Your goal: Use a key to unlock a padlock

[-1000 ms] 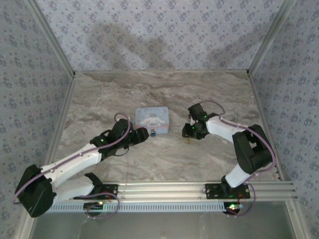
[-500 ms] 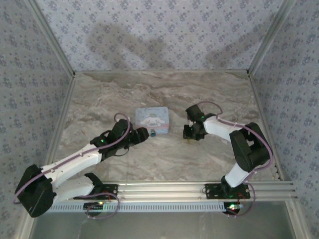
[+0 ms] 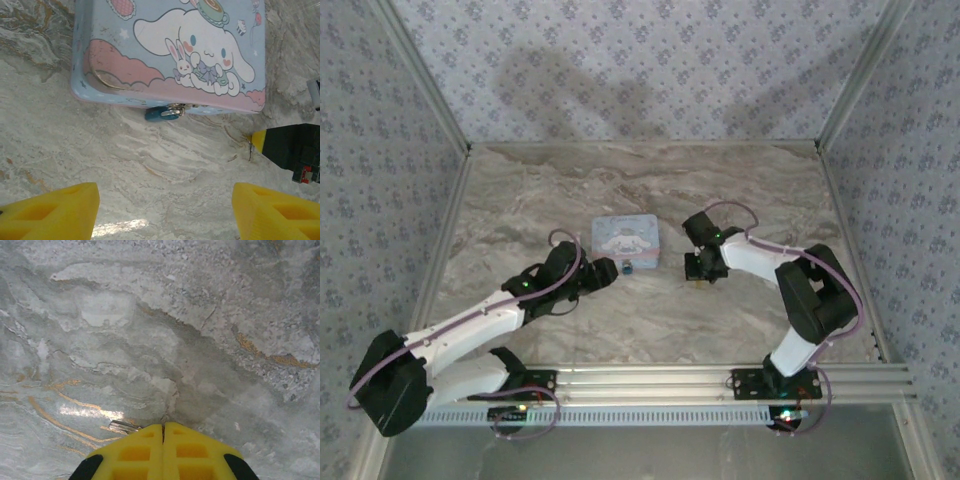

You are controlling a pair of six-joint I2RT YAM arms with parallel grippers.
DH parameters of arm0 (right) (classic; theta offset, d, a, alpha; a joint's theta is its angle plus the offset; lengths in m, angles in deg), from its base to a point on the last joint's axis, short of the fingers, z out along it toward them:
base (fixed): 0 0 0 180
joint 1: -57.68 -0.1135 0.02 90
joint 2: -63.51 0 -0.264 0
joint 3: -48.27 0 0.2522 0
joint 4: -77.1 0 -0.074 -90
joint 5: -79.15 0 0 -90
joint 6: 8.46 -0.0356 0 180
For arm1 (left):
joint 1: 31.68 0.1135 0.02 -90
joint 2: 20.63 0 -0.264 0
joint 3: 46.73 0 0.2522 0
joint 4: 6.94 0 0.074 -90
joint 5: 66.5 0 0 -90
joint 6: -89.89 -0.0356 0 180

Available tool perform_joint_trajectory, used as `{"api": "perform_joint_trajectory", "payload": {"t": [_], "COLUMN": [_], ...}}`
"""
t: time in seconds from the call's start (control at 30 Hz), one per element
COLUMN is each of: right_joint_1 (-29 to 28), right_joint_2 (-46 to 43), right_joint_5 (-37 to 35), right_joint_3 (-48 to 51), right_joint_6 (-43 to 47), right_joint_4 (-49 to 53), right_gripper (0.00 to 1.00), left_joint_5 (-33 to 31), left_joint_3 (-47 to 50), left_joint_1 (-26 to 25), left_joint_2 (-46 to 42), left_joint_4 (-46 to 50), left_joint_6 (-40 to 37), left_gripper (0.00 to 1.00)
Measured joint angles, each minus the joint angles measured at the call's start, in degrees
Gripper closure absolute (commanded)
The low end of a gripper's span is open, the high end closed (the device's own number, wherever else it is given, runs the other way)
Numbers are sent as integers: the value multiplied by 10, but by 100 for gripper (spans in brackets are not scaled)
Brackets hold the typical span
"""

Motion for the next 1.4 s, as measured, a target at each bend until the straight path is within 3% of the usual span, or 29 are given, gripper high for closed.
{"api": "perform_joint_trajectory", "payload": {"t": [0.23, 0.77, 0.97, 1.13, 1.4], "right_joint_1": [-7, 28, 24, -6, -98], "right_joint_2": [-41, -280, -344, -373, -384], "right_joint_5": [31, 99, 106, 97, 23], "right_joint_3": [47, 102, 86, 54, 25], "right_joint_6": [-8, -42, -47, -46, -13], "right_joint_4": [-54, -105, -95, -94, -96], "right_gripper": [100, 100, 100, 100, 100], "left_joint_5": [-8, -13, -3, 42, 134], "left_joint_3": [7, 0, -53, -105, -158], "left_joint_1": [0, 0, 0, 17, 32], "left_joint_2": [-3, -23, -20, 14, 91], "left_joint_4": [0, 0, -9, -51, -123], "left_joint_6": [1, -2, -17, -22, 5], "left_gripper": [28, 24, 30, 38, 41]}}
